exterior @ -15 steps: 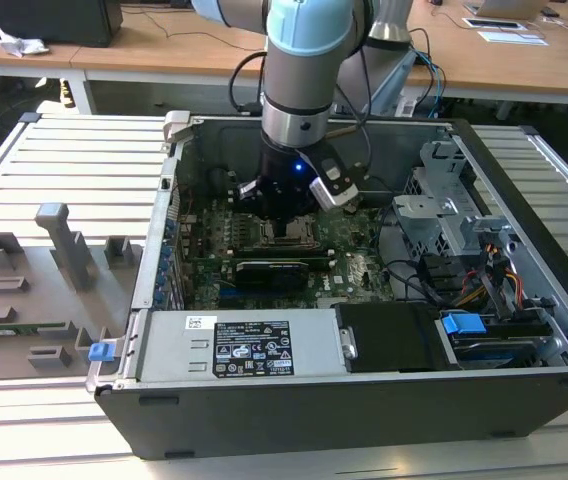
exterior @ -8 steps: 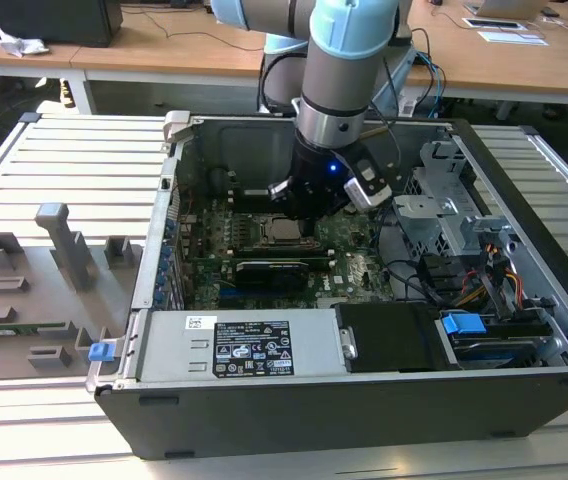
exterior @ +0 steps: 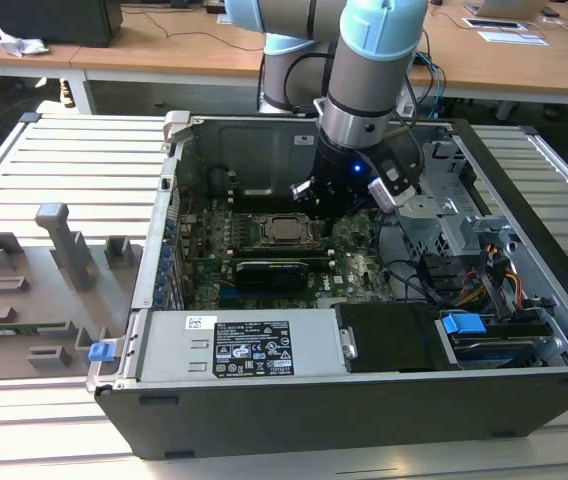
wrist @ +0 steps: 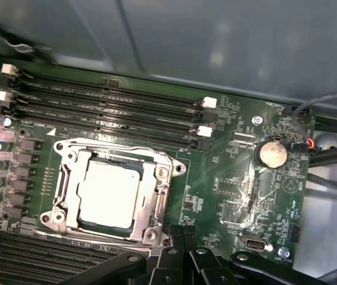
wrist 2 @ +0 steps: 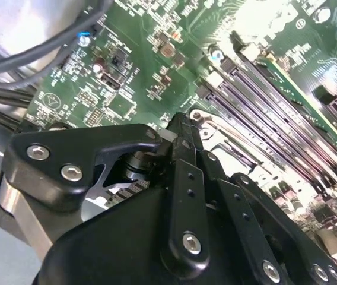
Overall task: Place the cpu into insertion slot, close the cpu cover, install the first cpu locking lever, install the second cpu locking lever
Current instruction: 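Install the second cpu locking lever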
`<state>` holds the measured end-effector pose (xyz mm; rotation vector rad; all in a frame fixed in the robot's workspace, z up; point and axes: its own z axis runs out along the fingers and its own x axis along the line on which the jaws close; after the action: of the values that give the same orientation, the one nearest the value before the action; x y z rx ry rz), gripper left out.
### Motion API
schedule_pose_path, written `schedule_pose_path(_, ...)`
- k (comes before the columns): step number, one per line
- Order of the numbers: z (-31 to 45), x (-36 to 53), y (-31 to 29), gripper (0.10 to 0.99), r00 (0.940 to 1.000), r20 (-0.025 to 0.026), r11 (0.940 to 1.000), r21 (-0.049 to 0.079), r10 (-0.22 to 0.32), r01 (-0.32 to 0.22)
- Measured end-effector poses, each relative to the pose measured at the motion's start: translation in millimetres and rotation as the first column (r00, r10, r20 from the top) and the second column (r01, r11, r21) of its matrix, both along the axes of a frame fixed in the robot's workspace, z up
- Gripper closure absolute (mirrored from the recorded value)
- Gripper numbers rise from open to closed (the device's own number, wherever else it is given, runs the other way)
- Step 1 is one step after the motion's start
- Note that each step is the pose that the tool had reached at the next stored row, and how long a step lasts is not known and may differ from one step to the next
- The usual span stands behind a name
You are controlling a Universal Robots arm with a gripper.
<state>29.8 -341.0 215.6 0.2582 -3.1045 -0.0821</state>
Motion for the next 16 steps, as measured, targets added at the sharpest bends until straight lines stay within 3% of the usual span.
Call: schedule_pose_path(16, 34.7, 0.3, 0.0, 0.980, 1.0000, -0.0001, 0.9999, -0.015, 0.000, 0.000)
